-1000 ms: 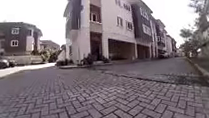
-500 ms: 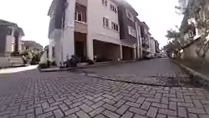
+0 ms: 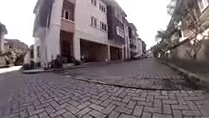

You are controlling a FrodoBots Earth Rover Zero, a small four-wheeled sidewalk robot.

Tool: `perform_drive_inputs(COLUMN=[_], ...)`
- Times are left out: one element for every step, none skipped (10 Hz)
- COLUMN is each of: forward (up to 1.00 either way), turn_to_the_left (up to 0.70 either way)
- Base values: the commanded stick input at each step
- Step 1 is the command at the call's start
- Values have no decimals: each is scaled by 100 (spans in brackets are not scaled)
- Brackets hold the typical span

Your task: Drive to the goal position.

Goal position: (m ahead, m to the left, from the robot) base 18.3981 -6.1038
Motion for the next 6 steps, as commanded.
perform_drive_inputs(forward=[69, 69, 69, 69, 69, 69], turn_to_the_left=[0, 2, -35, -35, -14, 3])
